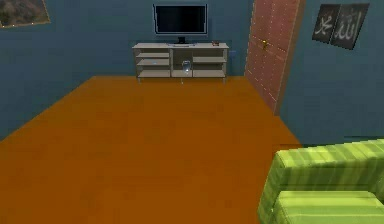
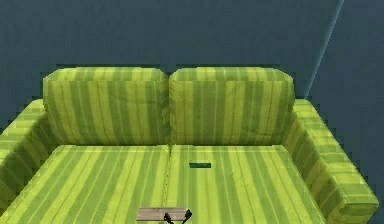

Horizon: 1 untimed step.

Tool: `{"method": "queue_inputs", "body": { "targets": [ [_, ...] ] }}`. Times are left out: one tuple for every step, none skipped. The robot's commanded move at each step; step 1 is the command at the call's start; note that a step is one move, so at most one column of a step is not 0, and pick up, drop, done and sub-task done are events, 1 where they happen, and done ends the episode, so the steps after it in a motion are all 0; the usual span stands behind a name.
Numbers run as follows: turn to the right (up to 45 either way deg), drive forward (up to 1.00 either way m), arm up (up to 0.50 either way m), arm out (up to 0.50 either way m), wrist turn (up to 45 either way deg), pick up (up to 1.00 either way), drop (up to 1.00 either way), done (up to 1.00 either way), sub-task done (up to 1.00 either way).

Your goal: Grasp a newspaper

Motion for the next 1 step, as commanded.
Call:
{"method": "queue_inputs", "body": {
  "targets": [
    [0.0,0.0,0.1,0.0,0.0,0.0,0.0,0.0,0.0]
  ]
}}
